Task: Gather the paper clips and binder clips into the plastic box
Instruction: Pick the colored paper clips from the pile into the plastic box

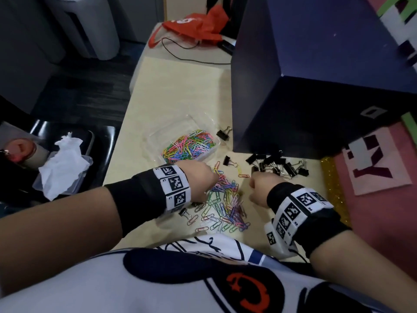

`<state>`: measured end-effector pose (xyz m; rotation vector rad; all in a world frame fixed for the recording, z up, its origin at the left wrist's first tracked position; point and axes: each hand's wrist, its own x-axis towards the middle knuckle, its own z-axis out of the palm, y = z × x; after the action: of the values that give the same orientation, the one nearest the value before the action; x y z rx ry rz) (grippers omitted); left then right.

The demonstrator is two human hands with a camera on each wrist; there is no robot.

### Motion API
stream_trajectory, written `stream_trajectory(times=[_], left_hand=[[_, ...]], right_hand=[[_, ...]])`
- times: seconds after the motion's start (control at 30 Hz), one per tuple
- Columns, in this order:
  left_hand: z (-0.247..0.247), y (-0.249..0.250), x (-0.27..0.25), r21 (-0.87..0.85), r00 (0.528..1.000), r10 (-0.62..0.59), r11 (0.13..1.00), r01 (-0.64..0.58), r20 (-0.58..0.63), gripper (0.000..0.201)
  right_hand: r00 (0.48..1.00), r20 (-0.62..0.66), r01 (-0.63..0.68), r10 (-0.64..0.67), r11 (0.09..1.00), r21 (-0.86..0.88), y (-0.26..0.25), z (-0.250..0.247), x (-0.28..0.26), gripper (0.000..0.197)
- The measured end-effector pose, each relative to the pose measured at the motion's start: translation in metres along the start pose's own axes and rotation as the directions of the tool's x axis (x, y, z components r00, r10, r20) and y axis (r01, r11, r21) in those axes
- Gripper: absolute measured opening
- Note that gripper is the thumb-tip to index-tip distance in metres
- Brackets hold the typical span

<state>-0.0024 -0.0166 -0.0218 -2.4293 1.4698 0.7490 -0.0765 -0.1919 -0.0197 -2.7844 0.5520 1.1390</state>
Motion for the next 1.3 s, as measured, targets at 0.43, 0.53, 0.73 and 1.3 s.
stream_trajectory(times=[0.43,0.53,0.73,1.3], left_hand=[[0.016,0.000,-0.009,0.092,1.000,0.018,0.996,-0.019,0.016,0.029],[0.012,-0.007,-0.009,0.005,1.000,-0.002,1.000,0.002,-0.028,0.029],[-0.002,-0.021,-0.010,-0.274,0.981,-0.047,0.962,-0.007,-0.189,0.031],[0.000,-0.014,-0.002,-0.654,0.964,-0.132,0.755,-0.054,-0.232,0.033]], right_hand=[[0.985,-0.167,0.071,-0.051,0.990,0.118,-0.011,0.026,0.002,0.048],[0.982,-0.160,0.115,-0.096,0.987,0.113,-0.014,0.026,0.002,0.040],[0.979,-0.167,0.139,-0.118,0.983,0.122,-0.013,0.024,0.005,0.038],[0.876,-0.426,0.375,-0.227,0.875,0.306,-0.019,0.017,-0.003,0.014]])
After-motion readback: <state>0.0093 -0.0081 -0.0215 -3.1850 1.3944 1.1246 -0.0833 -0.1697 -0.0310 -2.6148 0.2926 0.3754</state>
